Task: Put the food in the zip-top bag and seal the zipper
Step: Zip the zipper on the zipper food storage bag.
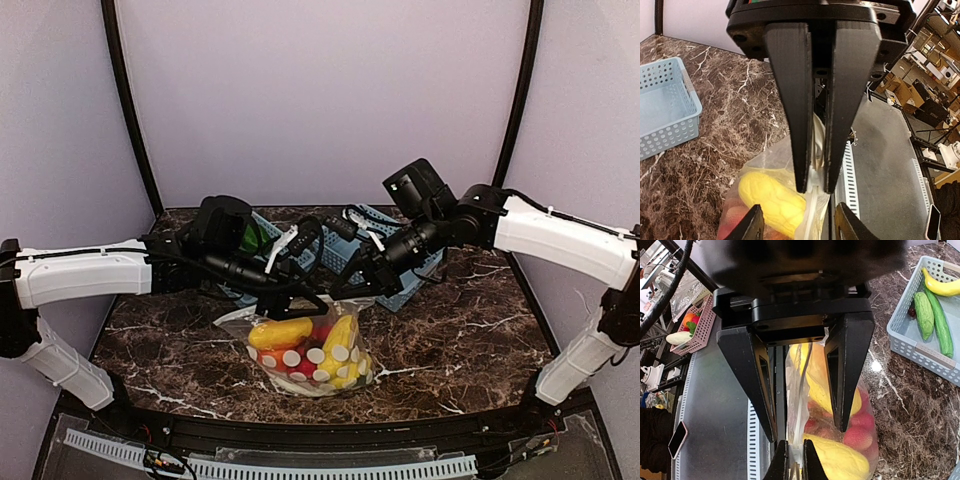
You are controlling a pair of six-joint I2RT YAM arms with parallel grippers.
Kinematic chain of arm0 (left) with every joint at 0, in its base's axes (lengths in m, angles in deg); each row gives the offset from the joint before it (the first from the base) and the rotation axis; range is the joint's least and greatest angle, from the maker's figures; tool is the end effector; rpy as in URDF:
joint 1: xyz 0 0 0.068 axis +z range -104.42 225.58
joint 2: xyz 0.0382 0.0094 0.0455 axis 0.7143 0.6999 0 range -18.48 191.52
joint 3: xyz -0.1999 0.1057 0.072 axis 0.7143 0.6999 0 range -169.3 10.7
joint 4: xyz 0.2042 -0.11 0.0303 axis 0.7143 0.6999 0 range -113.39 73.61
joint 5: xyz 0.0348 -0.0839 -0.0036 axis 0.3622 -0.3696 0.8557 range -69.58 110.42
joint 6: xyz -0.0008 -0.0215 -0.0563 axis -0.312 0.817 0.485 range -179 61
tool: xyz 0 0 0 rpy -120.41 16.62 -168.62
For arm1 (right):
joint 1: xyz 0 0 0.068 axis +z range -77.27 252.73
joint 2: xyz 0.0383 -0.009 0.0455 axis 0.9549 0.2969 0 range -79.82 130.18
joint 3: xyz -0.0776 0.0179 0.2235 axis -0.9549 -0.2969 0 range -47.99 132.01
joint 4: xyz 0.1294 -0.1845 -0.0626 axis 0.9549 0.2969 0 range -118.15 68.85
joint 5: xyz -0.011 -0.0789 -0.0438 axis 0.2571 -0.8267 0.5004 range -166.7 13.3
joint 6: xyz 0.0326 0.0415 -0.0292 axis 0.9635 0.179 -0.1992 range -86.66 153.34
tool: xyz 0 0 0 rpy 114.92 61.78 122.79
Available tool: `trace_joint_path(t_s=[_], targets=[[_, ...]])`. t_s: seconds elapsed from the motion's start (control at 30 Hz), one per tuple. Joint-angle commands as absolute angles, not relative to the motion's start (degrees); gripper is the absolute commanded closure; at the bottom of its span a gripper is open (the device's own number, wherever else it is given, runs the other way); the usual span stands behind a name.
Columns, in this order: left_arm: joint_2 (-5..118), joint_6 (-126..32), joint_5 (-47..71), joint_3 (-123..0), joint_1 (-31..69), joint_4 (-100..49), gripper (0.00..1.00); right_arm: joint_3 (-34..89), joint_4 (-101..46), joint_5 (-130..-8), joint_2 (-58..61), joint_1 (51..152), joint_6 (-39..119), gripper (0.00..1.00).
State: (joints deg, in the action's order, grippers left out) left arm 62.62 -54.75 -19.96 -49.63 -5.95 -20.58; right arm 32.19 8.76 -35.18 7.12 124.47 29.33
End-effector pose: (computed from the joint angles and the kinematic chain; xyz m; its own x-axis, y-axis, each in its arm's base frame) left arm 0.1680 -0.2579 0.2745 -0.3196 0.3115 -0.8949 0.9447 0.0322 -0.3262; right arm 0.1665 0.2589 0.3003 -0.3645 -0.5469 -0.7537 -0.9126 0.0489 0.4059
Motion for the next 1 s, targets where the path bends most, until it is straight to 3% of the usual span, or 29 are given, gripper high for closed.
trace_joint_path(t_s=[0.0, 0.07, 0.2, 0.27, 0.97], targets=[[62.73, -53.65, -21.25, -49.7, -5.72, -22.94, 0.55, 31.44, 4.86, -34.66, 4.74, 124.76, 29.83, 1.0], [62.84, -53.62, -21.35, -49.88, -5.72, -22.91, 0.65, 31.21, 4.7, -34.73, 4.65, 124.76, 29.89, 1.0], [62.88, -53.8, -21.55, -50.01, -5.74, -22.31, 0.92, 30.94, 4.67, -35.15, 4.33, 124.76, 29.87, 1.0], [62.65, -54.34, -21.11, -50.03, -5.68, -21.43, 0.98, 30.74, 4.94, -35.65, 3.95, 124.76, 29.85, 1.0], [56.34, -65.51, -19.08, -52.68, 2.3, -2.16, 0.99, 31.63, 24.53, -42.64, -0.95, 122.46, 23.77, 1.0]])
